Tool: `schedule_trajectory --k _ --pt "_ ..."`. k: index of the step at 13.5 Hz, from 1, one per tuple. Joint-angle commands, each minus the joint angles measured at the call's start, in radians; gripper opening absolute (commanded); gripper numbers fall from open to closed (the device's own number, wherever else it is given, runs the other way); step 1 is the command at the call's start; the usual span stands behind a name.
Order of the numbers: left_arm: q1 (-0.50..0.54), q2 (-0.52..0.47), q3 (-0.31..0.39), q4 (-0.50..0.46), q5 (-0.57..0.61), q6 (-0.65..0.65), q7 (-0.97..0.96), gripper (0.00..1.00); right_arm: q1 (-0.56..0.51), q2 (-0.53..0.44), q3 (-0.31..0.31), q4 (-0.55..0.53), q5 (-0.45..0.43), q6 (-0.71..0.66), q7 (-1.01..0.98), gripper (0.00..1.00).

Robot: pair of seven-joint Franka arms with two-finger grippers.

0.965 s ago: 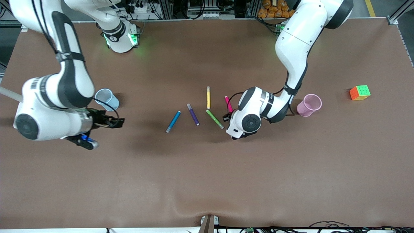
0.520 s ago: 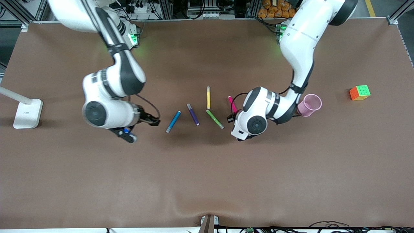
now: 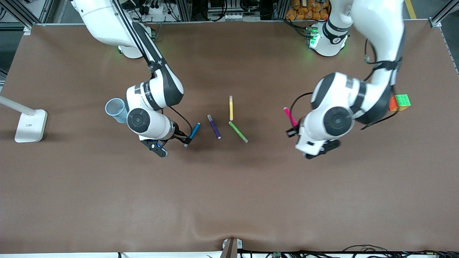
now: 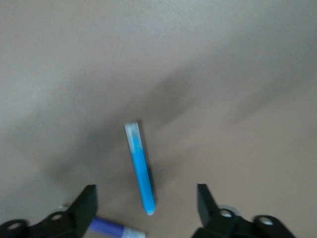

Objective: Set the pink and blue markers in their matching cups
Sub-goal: 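Carry the pink marker to the pink cup while the right gripper grasps blue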

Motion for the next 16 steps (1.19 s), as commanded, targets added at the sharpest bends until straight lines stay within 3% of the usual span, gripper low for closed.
schedule_trajectory --k 1,2,5,9,12,15,16 --pt "0.051 -0.082 -0.006 -0.065 0.063 0.005 -0.027 0.0 0.02 0.062 -0.011 0.011 0.006 0.083 -0.016 0.72" --pt "0.091 -0.107 -0.012 -0.077 0.068 0.008 -0.022 0.0 0.026 0.076 -0.011 0.013 0.003 0.107 -0.039 0.66" --pt "0.138 -0.17 -0.012 -0.145 0.08 0.015 -0.004 0.0 0.026 0.095 -0.011 0.025 0.003 0.122 -0.082 0.6" --pt "0.169 -0.252 -0.014 -0.263 0.143 0.09 0.091 0.0 0.027 0.118 -0.011 0.026 0.004 0.144 -0.084 0.57" --pt "0.221 -0.343 -0.014 -0.408 0.144 0.197 0.197 0.0 0.026 0.136 -0.011 0.026 0.006 0.162 -0.087 0.55" --pt "0.247 -0.427 -0.014 -0.548 0.144 0.297 0.239 0.0 0.027 0.144 -0.009 0.026 0.009 0.171 -0.085 0.34" --pt "0.257 -0.449 -0.014 -0.599 0.146 0.343 0.243 0.0 0.027 0.149 -0.009 0.026 0.007 0.174 -0.085 0.33"
